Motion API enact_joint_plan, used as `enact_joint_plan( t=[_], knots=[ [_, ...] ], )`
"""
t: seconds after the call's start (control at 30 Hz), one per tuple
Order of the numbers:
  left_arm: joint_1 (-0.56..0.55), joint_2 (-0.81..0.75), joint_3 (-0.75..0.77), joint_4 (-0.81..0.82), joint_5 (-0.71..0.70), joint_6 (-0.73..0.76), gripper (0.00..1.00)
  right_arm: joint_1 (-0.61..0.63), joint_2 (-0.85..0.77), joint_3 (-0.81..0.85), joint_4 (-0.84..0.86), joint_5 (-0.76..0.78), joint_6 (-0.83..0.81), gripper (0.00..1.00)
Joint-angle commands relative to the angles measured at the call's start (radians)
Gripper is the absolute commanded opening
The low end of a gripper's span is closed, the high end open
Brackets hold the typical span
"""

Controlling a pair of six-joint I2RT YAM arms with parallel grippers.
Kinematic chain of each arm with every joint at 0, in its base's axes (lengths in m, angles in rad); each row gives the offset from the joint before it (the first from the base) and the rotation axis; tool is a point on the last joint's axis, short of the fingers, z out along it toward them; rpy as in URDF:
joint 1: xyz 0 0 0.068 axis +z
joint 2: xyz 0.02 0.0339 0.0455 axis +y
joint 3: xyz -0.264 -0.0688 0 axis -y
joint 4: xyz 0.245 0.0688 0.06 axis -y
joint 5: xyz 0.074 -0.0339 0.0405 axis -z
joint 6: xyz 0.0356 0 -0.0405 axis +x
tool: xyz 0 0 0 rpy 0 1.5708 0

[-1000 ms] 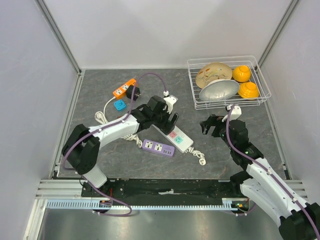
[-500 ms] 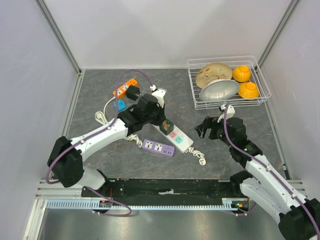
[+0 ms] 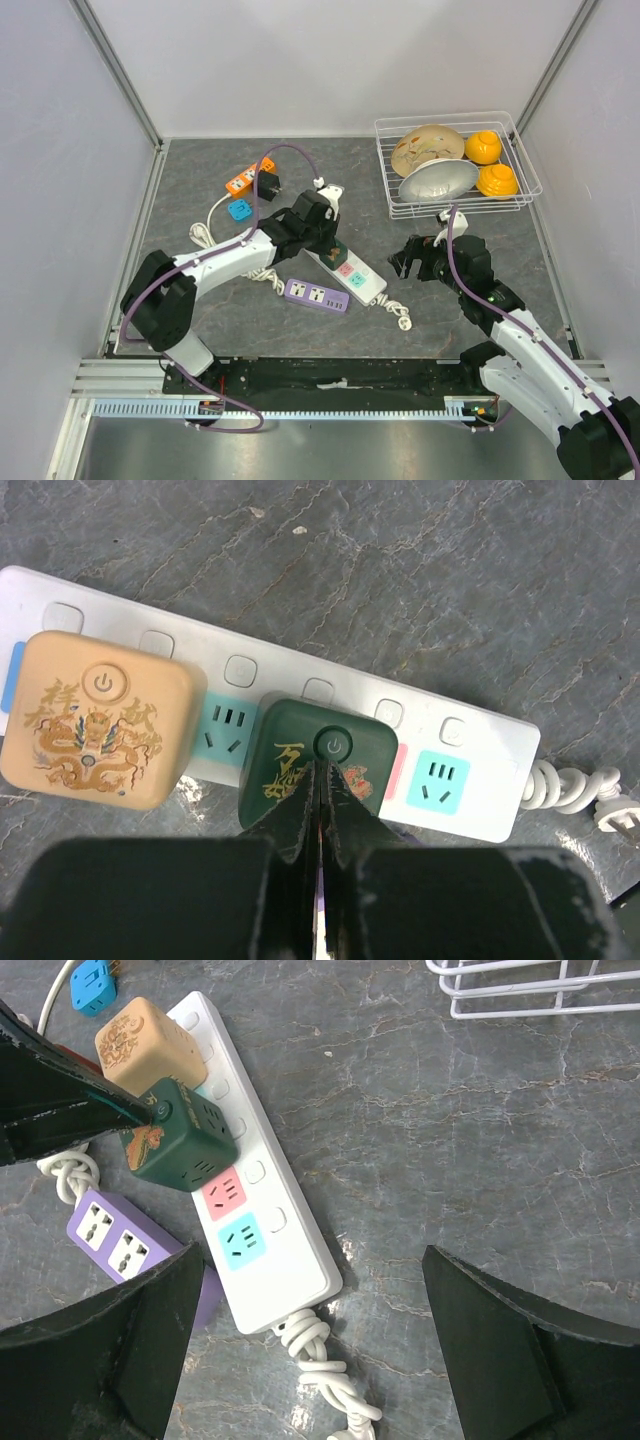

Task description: Insert the plug

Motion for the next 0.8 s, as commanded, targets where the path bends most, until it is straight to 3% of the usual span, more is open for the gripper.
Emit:
enact_joint_plan(
  t=[0.0,0.2,0.27,0.3,0.33,0.4,0.43,0.53,0.63,0.77],
  knots=[
    [-0.008,0.069,-0.005,-0.115,-0.001,-0.021,0.02,0.0,-0.003,0.031,0.014,-0.016,0.006,0.98],
    [-0.014,0.033,-0.057,-0.148,-0.041,-0.057,0.02,0.002,-0.005,0.031,0.006,-0.019,-0.003,0.98],
    [-0.014,-0.024,-0.039,-0.144,-0.037,-0.067,0.06,0.0,0.003,0.035,0.008,-0.036,-0.016,0.98],
    [-0.013,-0.05,-0.023,-0.135,-0.025,-0.067,0.12,0.002,0.006,0.038,0.006,-0.043,-0.02,0.98],
    [-0.01,-0.073,-0.006,-0.132,-0.023,-0.067,0.25,0.002,0.009,0.048,0.006,-0.066,-0.029,0.98],
    [0.0,-0.139,0.061,-0.133,-0.008,-0.07,0.36,0.002,0.018,0.058,0.005,-0.086,-0.046,0.98],
    [0.004,-0.161,0.082,-0.132,-0.008,-0.07,0.49,0.002,0.02,0.067,0.002,-0.103,-0.052,0.98],
    [0.027,-0.242,0.139,-0.135,-0.035,-0.066,0.7,0.0,0.031,0.084,-0.01,-0.128,-0.072,0.98],
    [0.067,-0.319,0.124,-0.145,-0.073,-0.055,0.81,0.003,0.041,0.088,-0.018,-0.155,-0.085,0.98],
    [0.228,-0.417,0.009,-0.17,-0.071,-0.063,0.92,0.011,0.054,0.078,-0.018,-0.166,-0.092,0.98]
  ],
)
